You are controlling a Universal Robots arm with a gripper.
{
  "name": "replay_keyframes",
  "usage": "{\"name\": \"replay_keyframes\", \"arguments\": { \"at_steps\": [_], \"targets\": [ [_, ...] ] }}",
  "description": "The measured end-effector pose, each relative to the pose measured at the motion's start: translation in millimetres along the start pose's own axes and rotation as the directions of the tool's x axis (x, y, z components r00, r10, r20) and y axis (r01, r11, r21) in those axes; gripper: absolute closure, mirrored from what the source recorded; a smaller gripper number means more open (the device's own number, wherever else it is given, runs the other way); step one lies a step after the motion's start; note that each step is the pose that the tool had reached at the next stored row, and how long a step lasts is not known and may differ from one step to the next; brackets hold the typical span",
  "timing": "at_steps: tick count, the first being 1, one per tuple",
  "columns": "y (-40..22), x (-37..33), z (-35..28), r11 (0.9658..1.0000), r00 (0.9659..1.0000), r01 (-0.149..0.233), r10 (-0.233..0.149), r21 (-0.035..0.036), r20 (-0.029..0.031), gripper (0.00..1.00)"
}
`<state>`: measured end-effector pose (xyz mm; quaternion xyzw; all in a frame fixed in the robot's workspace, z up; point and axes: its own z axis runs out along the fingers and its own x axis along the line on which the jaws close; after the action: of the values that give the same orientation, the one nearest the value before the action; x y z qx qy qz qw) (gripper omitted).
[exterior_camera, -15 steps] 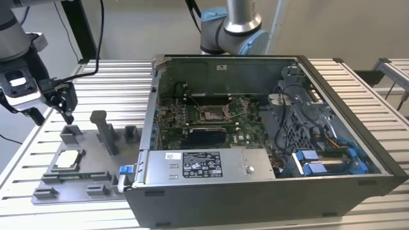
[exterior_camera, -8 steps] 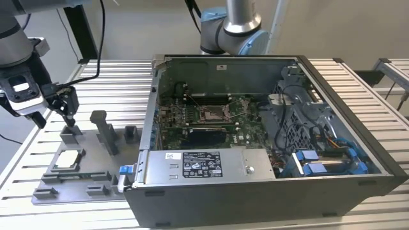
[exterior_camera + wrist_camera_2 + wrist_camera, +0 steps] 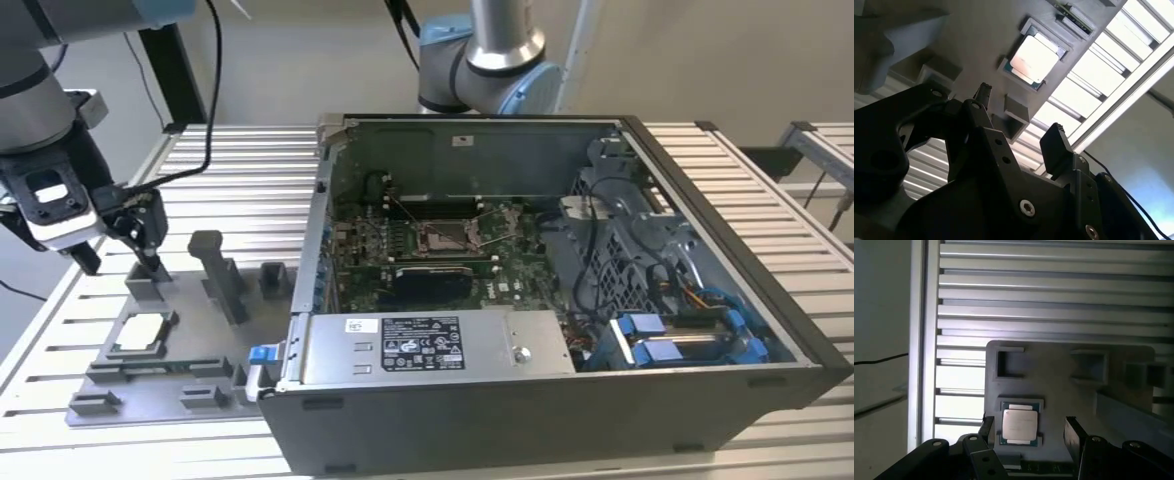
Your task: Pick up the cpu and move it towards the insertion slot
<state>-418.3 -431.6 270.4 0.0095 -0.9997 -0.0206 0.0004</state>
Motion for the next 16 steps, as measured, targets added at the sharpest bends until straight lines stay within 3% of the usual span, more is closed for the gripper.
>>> {"name": "replay_keyframes", "arguments": {
  "at_steps": [5, 11, 16],
  "targets": [
    [-5.2, 0.1, 8.8, 1.0, 1.0, 0.0, 0.0, 0.0, 0.0, 0.0],
    [-15.9, 0.2, 17.8, 1.0, 1.0, -0.003, 0.003, 0.0, 0.0001, 0.0],
    [-18.3, 0.8, 26.4, 1.0, 1.0, -0.006, 0.006, 0.0, 0.0003, 0.0]
  ]
}}
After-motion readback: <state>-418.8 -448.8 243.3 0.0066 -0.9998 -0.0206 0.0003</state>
